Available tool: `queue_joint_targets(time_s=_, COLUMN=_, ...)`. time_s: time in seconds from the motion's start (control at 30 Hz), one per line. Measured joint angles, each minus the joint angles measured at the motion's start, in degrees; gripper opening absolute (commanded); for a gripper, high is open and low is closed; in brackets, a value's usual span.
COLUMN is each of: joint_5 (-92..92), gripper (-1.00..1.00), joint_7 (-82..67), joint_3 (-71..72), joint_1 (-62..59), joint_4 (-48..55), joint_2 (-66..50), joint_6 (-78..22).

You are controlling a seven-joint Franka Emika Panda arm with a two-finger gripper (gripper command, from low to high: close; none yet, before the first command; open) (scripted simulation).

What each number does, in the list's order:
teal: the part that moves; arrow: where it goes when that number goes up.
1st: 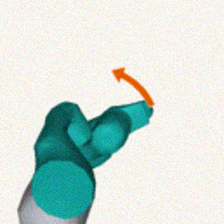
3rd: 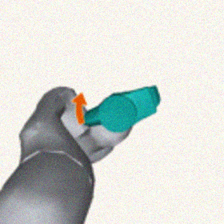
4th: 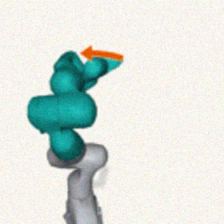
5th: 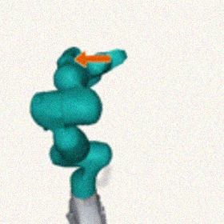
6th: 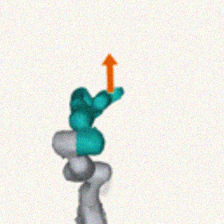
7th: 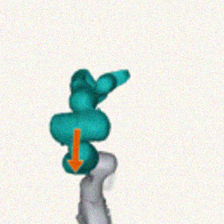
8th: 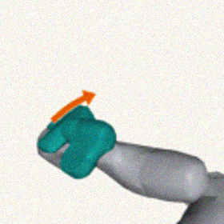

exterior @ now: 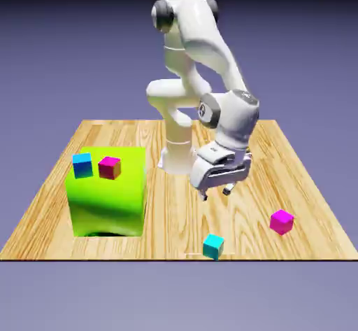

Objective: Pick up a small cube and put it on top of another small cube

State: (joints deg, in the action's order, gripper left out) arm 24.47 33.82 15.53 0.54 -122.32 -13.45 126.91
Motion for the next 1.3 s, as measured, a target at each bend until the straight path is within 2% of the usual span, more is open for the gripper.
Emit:
queue_joint_targets(time_s=0.47, joint_5=15.43, gripper=0.0, joint_7=-5.44, joint_3=9.79, joint_1=-0.09, joint_4=24.39, joint_2=-29.07, joint_6=-29.69)
queue_joint_targets(time_s=0.53, joint_5=15.99, gripper=0.0, joint_7=-5.64, joint_3=10.15, joint_1=-0.09, joint_4=25.27, joint_2=-30.12, joint_6=-30.77)
queue_joint_targets(time_s=0.6, joint_5=18.34, gripper=0.0, joint_7=-3.95, joint_3=8.57, joint_1=-1.26, joint_4=22.21, joint_2=-32.42, joint_6=-25.79)
queue_joint_targets(time_s=0.63, joint_5=19.26, gripper=-1.0, joint_7=-3.3, joint_3=7.95, joint_1=-1.72, joint_4=21.01, joint_2=-33.31, joint_6=-23.85)
queue_joint_targets(time_s=0.7, joint_5=19.21, gripper=-1.0, joint_7=-3.31, joint_3=7.95, joint_1=-1.72, joint_4=21.01, joint_2=-33.31, joint_6=-23.86)
queue_joint_targets(time_s=0.83, joint_5=15.86, gripper=-1.0, joint_7=-5.66, joint_3=10.15, joint_1=-0.09, joint_4=25.27, joint_2=-30.12, joint_6=-30.79)
queue_joint_targets(time_s=1.3, joint_5=31.39, gripper=-1.0, joint_7=-0.61, joint_3=39.19, joint_1=7.49, joint_4=25.0, joint_2=-36.42, joint_6=-45.71)
